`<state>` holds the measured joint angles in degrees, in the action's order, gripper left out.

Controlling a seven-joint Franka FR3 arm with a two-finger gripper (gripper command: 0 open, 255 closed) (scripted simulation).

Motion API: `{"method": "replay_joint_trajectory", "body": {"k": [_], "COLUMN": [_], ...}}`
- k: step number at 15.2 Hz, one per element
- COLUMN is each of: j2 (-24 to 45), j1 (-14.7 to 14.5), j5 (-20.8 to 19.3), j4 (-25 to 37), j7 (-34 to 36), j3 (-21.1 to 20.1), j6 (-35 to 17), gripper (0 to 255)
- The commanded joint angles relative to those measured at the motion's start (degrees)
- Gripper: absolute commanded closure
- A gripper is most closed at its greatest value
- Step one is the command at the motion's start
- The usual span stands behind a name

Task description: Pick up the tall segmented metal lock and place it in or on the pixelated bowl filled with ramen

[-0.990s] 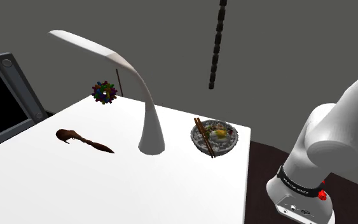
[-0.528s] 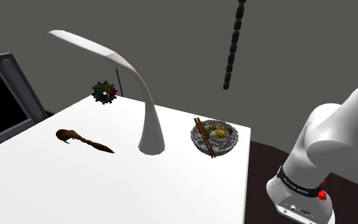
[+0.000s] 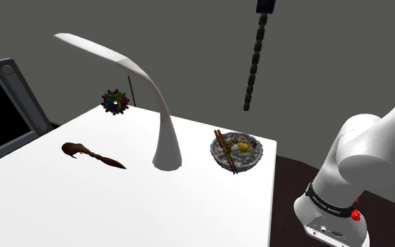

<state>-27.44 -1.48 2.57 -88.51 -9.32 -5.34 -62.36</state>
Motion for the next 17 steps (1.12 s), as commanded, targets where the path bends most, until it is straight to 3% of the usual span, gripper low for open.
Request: {"method": "replay_joint_trajectory", "body": {"k": [1, 17], "j2": [-1.28, -9.75], "j1": [-0.03, -0.35], "j5": [0.04, 0.47], "j4": [-2.77, -23.35], "j7": [-0.16, -0.70], "j3": [0.09, 0.16], "j6": [-1.52, -13.64], "gripper": [255, 255]}}
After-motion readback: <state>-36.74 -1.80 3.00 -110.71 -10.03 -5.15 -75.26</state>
